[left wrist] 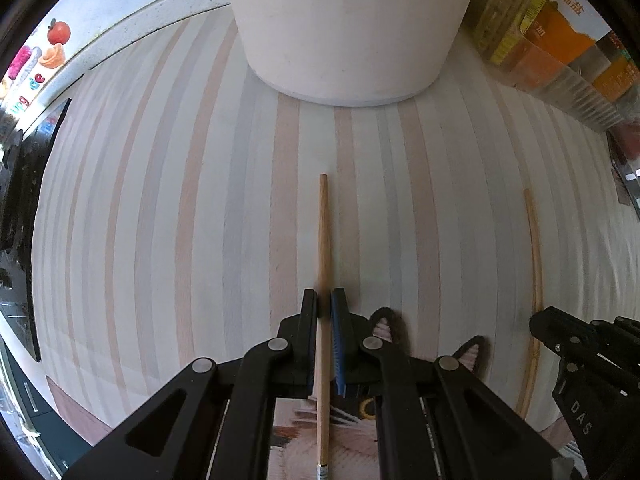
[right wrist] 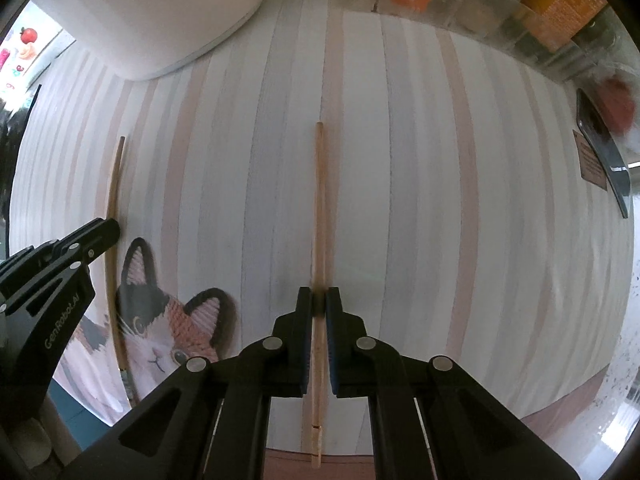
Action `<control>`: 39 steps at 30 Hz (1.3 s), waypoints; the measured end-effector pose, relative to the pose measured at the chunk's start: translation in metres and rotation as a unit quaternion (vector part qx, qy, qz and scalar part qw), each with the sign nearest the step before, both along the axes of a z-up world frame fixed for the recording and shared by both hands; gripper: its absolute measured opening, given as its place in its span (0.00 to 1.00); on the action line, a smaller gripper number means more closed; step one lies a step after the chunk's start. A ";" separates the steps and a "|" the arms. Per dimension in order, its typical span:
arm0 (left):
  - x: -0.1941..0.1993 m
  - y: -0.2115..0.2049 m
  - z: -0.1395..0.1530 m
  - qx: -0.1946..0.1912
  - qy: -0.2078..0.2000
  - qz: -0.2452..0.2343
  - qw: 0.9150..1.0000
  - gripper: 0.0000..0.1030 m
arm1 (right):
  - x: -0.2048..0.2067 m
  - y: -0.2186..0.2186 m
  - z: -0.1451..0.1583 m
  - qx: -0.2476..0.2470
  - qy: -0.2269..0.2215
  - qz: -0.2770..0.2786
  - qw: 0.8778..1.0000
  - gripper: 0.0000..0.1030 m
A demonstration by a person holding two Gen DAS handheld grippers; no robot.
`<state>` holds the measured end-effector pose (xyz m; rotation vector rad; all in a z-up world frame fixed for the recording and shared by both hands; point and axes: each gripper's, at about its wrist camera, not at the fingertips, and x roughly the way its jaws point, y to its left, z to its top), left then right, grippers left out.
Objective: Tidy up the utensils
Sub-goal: 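Hold both light chopsticks upright just above the mat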
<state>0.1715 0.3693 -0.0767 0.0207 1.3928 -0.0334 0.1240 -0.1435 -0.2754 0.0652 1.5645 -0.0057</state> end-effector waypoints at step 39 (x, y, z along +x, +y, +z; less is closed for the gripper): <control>0.006 -0.016 -0.005 0.008 0.011 0.001 1.000 0.05 | 0.020 0.029 -0.005 -0.031 0.005 0.025 0.999 0.09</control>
